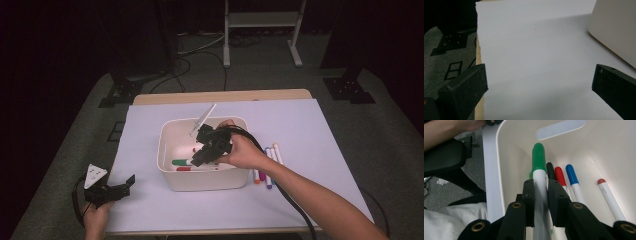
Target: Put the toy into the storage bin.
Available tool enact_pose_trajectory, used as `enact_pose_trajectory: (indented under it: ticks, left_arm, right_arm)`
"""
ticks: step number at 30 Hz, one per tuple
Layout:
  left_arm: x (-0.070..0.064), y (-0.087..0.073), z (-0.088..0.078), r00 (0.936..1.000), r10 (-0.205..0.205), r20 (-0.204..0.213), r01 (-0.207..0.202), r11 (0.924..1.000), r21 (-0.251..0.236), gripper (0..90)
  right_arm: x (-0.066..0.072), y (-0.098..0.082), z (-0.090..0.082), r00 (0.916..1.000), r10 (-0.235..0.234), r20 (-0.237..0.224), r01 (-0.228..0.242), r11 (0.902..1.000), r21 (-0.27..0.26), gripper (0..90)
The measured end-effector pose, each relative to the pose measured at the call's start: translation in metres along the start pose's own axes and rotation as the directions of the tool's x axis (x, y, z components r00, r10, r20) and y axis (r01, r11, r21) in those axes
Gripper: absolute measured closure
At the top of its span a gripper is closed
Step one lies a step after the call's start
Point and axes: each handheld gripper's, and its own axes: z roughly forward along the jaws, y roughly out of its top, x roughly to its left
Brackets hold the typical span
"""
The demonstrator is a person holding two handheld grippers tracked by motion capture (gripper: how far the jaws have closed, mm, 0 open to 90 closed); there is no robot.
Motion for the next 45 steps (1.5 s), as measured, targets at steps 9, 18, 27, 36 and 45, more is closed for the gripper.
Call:
enact_pose_trajectory:
  ticks: [9,18,27,36,45]
  left_arm:
    - [0.0,0.0,0.0,1.0,-0.002,0.001,0.002,1.0,-0.001,0.0]
    - [0.0,0.0,0.0,1.0,-0.003,0.003,0.003,1.0,-0.004,0.0]
    - [0.001,0.0,0.0,1.0,-0.004,0.005,0.004,1.0,-0.005,0.0]
    - [0.0,0.0,0.0,1.0,-0.004,0.005,0.004,1.0,-0.003,0.0]
    - [0.0,0.0,0.0,1.0,0.002,0.0,-0.002,1.0,0.0,0.0]
  right_arm:
    - [-0.01,0.0,0.015,0.9999,0.0,-0.013,0.0,0.9994,0.034,75.8]
    - [-0.013,0.001,0.03,0.9996,-0.005,-0.027,0.007,0.9983,0.058,75.7]
    - [-0.014,0.0,0.037,0.9998,-0.001,-0.021,0.003,0.9954,0.096,65.9]
    - [-0.016,-0.011,0.006,0.9994,0.034,0.009,-0.034,0.9992,0.022,57.3]
    - [-0.021,-0.041,-0.049,0.9939,0.097,0.053,-0.092,0.9922,-0.084,45.7]
